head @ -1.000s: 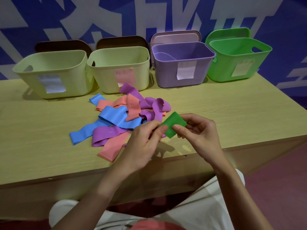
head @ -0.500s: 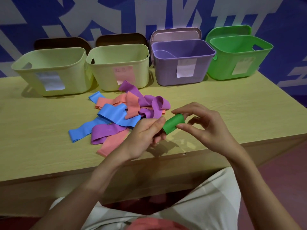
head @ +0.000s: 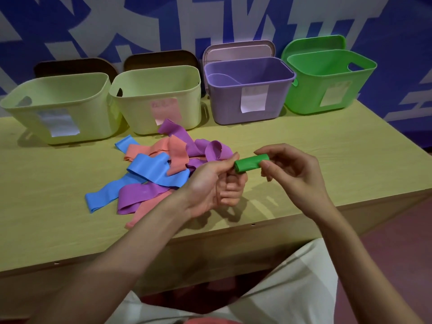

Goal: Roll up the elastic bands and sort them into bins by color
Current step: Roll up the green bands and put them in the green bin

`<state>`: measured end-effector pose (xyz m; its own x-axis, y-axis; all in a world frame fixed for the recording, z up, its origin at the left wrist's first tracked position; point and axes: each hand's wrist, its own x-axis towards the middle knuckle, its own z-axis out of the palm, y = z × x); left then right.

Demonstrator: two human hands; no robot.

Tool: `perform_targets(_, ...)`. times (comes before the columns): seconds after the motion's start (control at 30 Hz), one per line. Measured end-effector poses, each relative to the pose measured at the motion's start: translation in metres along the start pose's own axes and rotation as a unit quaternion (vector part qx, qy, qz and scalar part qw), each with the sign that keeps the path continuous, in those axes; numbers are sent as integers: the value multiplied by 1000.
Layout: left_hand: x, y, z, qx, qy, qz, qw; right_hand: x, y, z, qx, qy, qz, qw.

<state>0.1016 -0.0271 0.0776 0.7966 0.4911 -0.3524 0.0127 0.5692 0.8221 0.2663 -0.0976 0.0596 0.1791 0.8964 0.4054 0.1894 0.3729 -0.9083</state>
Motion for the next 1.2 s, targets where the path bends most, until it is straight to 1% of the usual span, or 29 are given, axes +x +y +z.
perform_targets(0.03,6,0,0,48,35,31,998,4,0,-5,-1,2,13,1000)
perform_targets(0.07,13,1,-1,109,76,79,988,8,0,-11,-3,4,30,1000)
perform_targets(0.1,19,3,-2,182,115,142,966,13,1,-17,-8,7,48,999)
perform_targets(0.17,32,7,-5,318,172,272,892,25,5,-28,-26,18,75,997)
perform_targets(0.2,37,10,-6,365,186,315,856,30,8,-33,-34,24,85,995)
perform_targets(0.23,41,14,-6,401,188,341,829,35,10,-38,-38,31,94,994)
perform_targets(0.33,54,24,0,488,171,378,768,47,19,-46,-34,55,110,992)
perform_targets(0.37,59,25,1,503,169,388,754,50,21,-48,-29,65,112,991)
perform_targets(0.47,79,32,5,523,182,396,732,60,27,-52,-4,102,114,988)
perform_targets(0.57,101,44,14,564,192,393,700,71,30,-60,22,142,118,982)
perform_targets(0.67,124,62,28,589,184,395,680,89,30,-74,33,183,122,975)
perform_targets(0.8,161,85,45,637,175,397,637,116,27,-100,24,214,128,968)
perform_targets(0.87,182,95,52,646,178,398,627,130,31,-113,4,221,131,966)
perform_targets(0.97,213,107,57,647,182,387,631,149,38,-134,-40,205,145,967)
perform_targets(1.03,235,116,58,639,189,367,649,163,45,-151,-62,189,166,966)
perform_targets(1.07,245,122,58,630,196,357,662,172,50,-162,-73,199,173,962)
perform_targets(1.13,266,137,59,598,210,344,693,194,64,-191,-123,252,172,944)
perform_targets(1.2,288,154,63,569,221,336,717,218,80,-224,-211,311,178,909)
